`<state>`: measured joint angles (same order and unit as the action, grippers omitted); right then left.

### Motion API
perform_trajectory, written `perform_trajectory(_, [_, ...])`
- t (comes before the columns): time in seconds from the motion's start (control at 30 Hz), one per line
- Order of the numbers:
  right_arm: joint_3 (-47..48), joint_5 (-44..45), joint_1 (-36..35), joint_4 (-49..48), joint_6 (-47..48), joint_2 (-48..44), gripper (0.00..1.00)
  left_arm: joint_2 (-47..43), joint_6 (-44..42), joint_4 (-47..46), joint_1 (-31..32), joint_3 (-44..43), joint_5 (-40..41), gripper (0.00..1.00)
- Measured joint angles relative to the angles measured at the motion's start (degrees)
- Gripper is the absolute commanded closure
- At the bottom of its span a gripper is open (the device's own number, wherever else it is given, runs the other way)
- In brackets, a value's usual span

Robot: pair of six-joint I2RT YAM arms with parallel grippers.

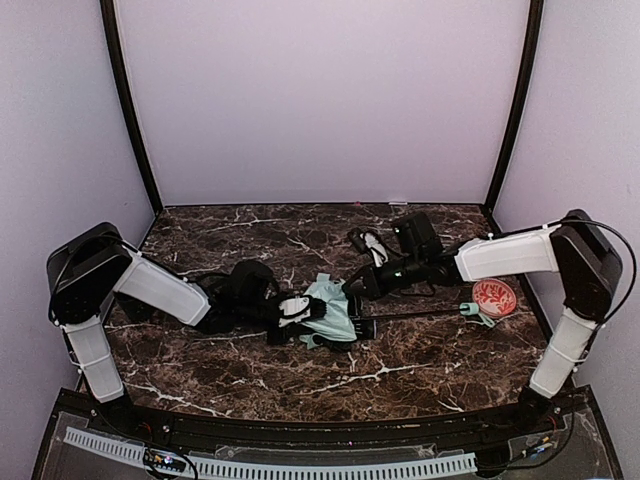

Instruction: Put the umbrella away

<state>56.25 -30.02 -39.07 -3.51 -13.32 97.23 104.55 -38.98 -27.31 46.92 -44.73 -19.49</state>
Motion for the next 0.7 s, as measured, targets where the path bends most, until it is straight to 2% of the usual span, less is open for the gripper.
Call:
perform_trajectory(0.23, [1.5, 2.6, 3.1, -0.2, -0.5, 11.4, 1.00, 0.0, -0.5, 0.5, 0.3, -0.2, 0.4, 1.00])
perform_trajectory(0.5, [6.7, 3.1, 3.0, 1.1, 0.5, 17.5, 1.00, 0.0, -1.4, 0.6, 0.9, -0.2, 0.5, 1.00])
perform_trajectory(0.6, [11.2, 4.3, 2.6, 4.0, 2.3, 20.0, 0.85, 0.0, -1.8, 0.2, 1.2, 0.0, 1.2, 1.00])
perform_trajectory(0.7, [13.8, 8.6, 3.0, 6.5, 5.2, 20.0, 0.63, 0.0, -2.4, 0.3, 1.3, 0.0, 1.7, 1.00])
